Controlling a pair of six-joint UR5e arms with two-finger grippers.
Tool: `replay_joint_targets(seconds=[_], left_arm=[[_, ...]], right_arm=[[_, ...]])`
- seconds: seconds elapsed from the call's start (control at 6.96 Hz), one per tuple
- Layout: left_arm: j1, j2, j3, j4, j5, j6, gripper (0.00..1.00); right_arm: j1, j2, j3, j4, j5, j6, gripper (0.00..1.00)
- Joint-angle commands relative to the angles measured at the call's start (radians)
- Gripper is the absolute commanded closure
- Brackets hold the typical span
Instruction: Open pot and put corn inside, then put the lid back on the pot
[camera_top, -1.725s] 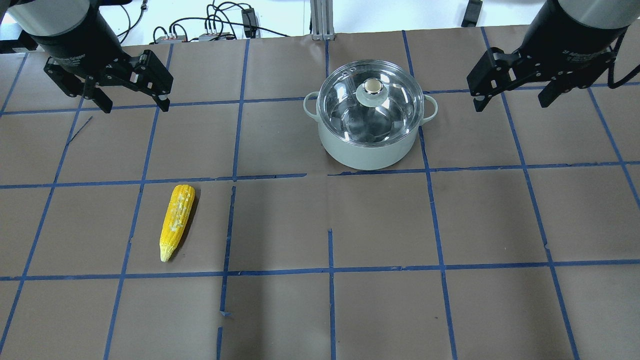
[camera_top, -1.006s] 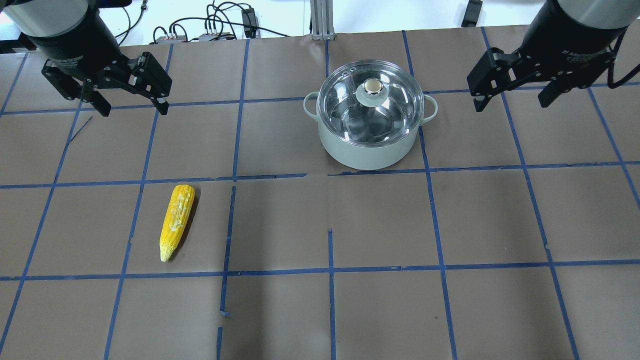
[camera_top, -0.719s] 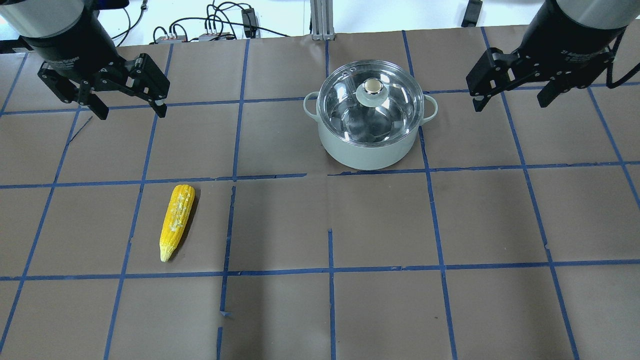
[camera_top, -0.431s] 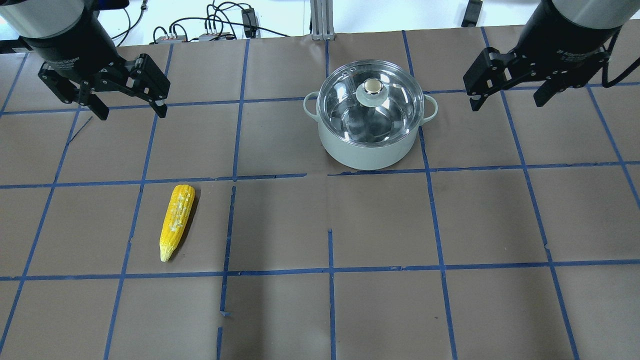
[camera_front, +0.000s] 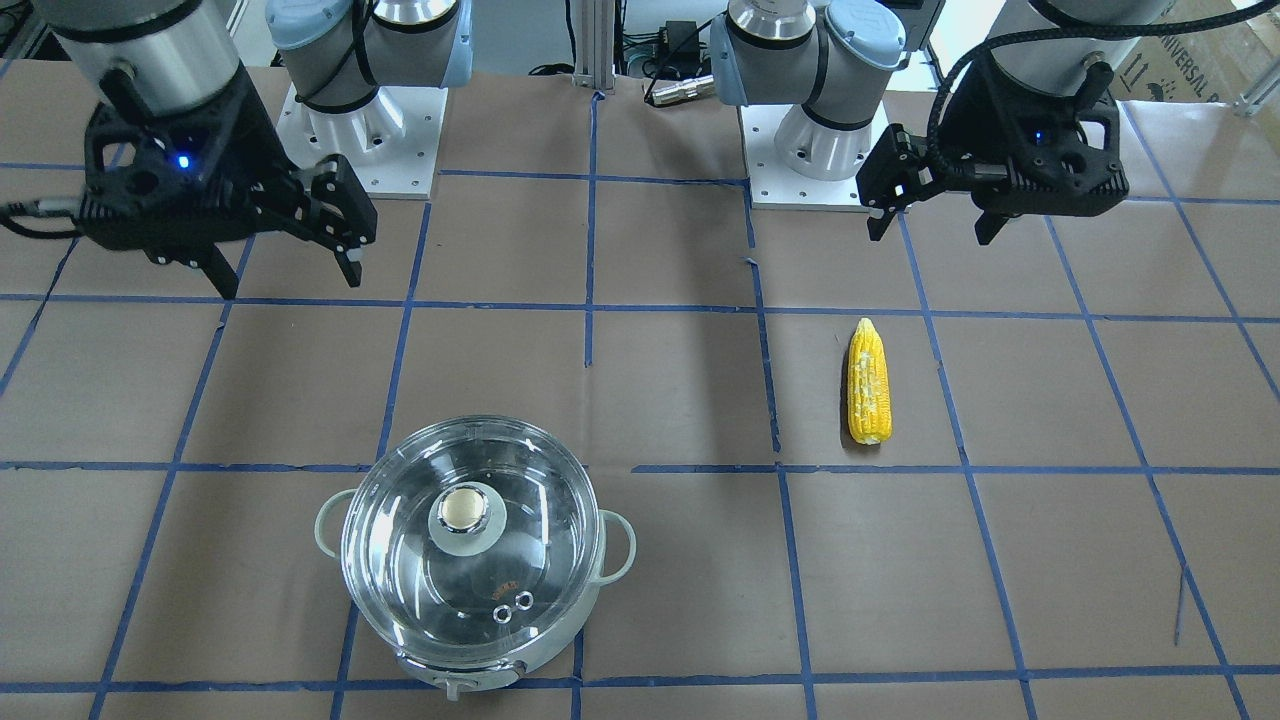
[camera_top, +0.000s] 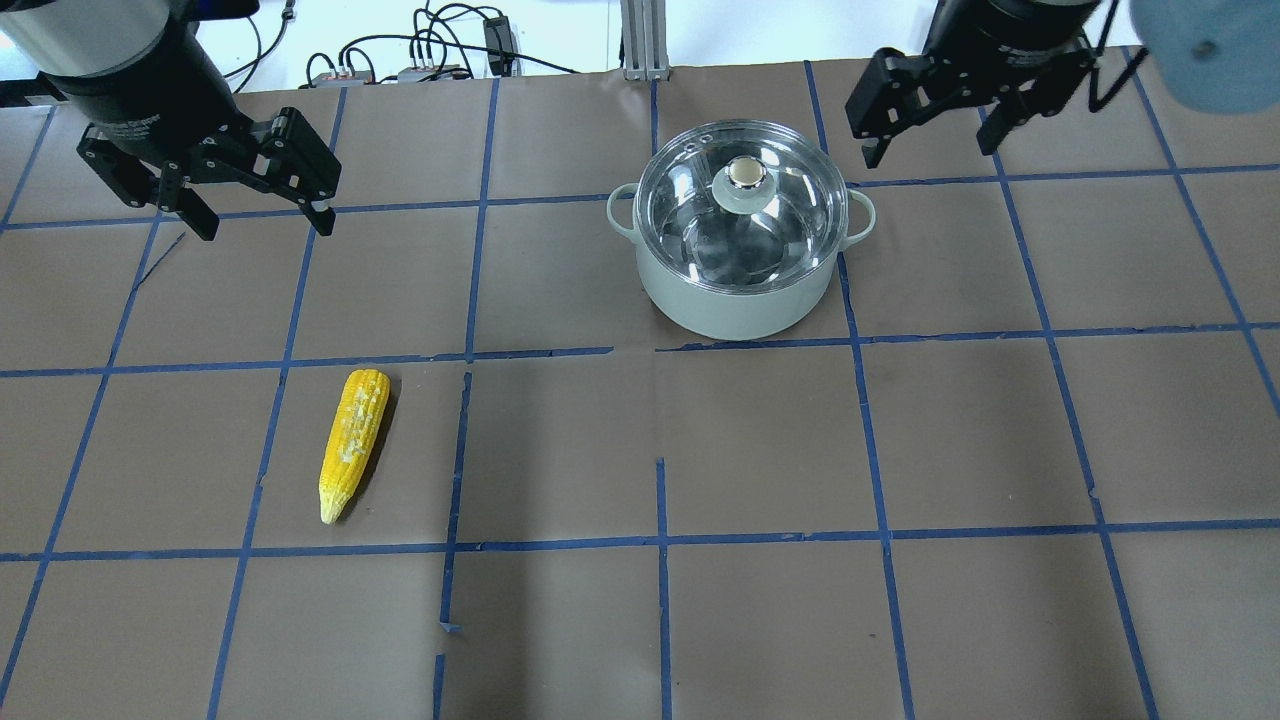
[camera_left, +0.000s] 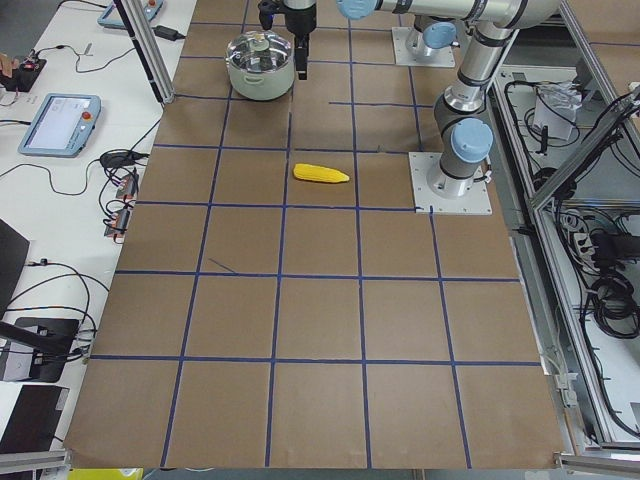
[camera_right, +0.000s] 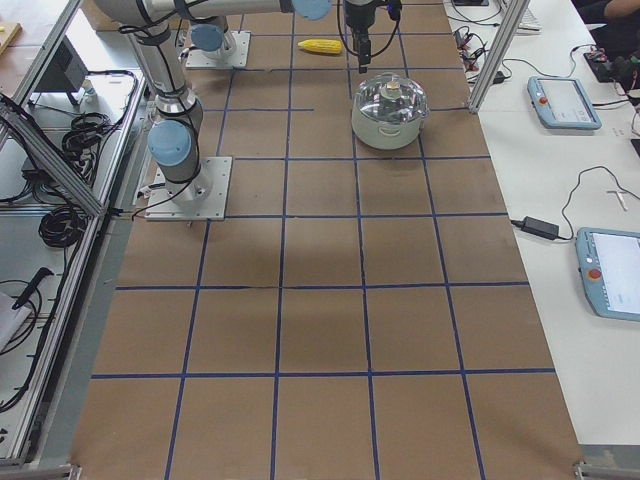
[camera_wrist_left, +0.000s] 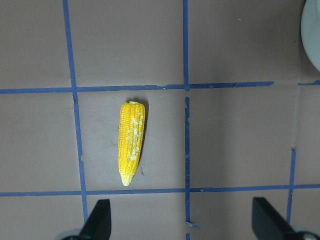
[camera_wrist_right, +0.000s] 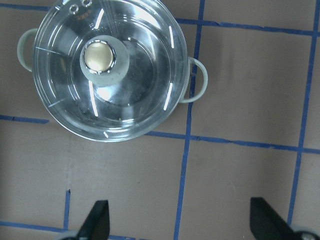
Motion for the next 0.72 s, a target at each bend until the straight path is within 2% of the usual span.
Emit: replay_joint_targets(seconds=[0.0,0.14,0.58], left_arm=[[0.0,0.0,0.0,0.0,0.0,0.0,0.0],[0.0,0.0,0.0,0.0,0.0,0.0,0.0],[0.0,0.0,-0.002,0.0,0.0,0.0,0.0]], right_arm=[[0.055,0.228,-0.205,0.005,0.002,0.064,0.02],[0.076,0.285,-0.253,0.016,-0.003,0.067,0.01],[0.085,0.366,-0.265,0.024,0.0,0.066,0.01]])
